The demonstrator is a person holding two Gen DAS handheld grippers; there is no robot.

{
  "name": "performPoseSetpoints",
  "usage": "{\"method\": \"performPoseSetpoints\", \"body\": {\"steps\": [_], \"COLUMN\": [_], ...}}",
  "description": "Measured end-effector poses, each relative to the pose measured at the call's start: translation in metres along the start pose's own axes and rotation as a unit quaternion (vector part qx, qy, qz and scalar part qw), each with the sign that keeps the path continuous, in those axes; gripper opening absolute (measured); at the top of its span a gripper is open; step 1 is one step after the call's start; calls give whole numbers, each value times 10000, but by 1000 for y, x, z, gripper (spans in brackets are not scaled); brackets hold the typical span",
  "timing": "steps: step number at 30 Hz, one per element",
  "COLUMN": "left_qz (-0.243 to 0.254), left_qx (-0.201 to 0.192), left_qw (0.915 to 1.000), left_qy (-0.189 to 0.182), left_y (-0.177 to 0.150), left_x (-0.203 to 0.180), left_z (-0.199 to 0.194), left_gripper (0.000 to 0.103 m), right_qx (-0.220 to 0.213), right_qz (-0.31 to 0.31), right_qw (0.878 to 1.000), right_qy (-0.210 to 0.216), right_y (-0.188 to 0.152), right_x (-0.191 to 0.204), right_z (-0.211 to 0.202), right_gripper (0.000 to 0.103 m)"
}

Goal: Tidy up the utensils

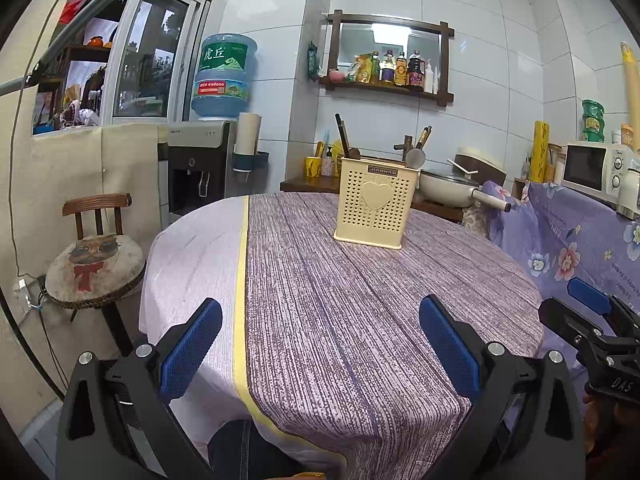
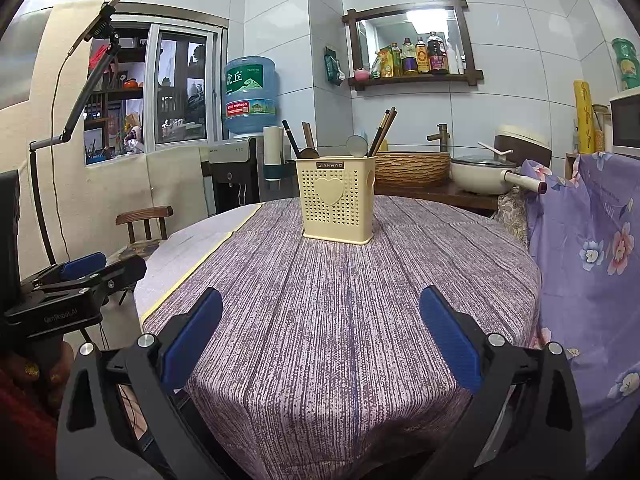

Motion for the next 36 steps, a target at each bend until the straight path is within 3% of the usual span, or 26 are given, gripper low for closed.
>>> {"method": "performPoseSetpoints", "body": {"steps": [36], "left_qz": [67], "left_qx": [-27], "left_qw": [9999], "left_qy": [90], "left_y": [6], "left_x": [0], "left_z": [-3], "left_gripper": [98], "right_qx": [12], "right_qz": [26], "right_qw": [10000], "right_qy": [48], "right_y": [0], "right_x": [0], "right_z": [-2], "right_gripper": [97]}}
Point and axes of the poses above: each gripper's, at about its wrist camera, not at the fingertips, and z roughly the way its jaws point, x to its left, y to its top, the point moved 5 cm from there along z, roughly the way its jaws point, and after that the axes turned 3 degrees about y, right-handed, at the moved point
